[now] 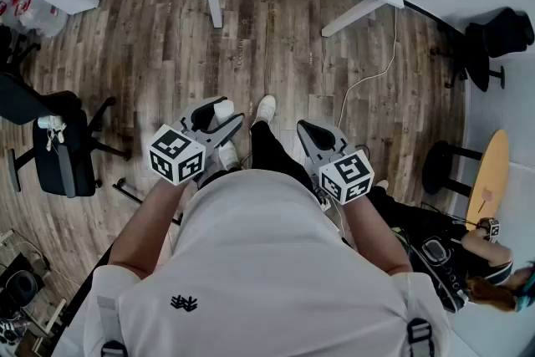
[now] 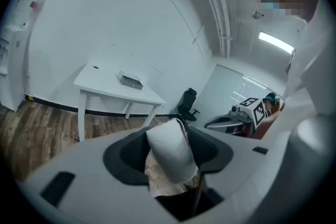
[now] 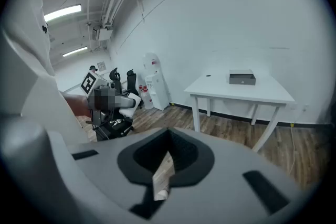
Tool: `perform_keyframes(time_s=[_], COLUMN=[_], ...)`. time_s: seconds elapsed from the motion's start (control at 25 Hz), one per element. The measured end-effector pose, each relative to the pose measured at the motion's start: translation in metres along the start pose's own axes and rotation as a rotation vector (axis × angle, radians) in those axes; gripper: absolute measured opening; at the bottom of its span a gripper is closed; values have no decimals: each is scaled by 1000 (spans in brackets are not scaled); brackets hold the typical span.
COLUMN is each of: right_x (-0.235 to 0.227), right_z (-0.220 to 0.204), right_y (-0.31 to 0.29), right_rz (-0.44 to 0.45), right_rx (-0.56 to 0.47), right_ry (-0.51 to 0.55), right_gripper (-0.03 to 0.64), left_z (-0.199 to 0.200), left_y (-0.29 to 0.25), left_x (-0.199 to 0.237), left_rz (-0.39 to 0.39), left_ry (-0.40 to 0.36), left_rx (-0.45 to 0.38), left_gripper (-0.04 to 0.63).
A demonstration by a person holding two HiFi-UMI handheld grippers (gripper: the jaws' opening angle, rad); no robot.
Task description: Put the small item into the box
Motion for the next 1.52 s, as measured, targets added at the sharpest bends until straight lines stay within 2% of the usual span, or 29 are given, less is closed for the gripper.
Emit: perform_keyframes(time_s=[0.2,0.44,0.72,0.88,1.04,1.16,1.52], right_x=[-34,-87,-143,-156,-177,-194,-231], right_z=[36,94,131,148,167,184,247], right_y=[-10,-28,-42,-58,-75,-87,-121], right_rz=[20,51,66,54,16,-22,-222], right_rx=[-26,-70,-81,-100,-106,-112,-207], right_ry=[-1,9,-7,-34,-79,-88,-192], right_gripper=[5,5,6,9,25,54,52], left_z=[20,68,112,126,137,152,203], left_y=[-33,-88,-152,-171,-201,-229,-306], left_x=[14,42,74,91,121,147,238], left_rz=[21,19,8,-27,-85,-134,-283], left_ry=[-6,-70,-74,-66,-49,-66,-127], left_rx=[26,55,39,46,60,58,74], left_gripper=[225,225,225,225,225,224,224])
Point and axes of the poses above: the fingertips, and each gripper's own axes: y backward along the fingers, x to its left, z out of its top, the point moved 1 cm from there along y, backward along the fingers, and after that the axes turned 15 degrees about -y, right-handed, at the moved point
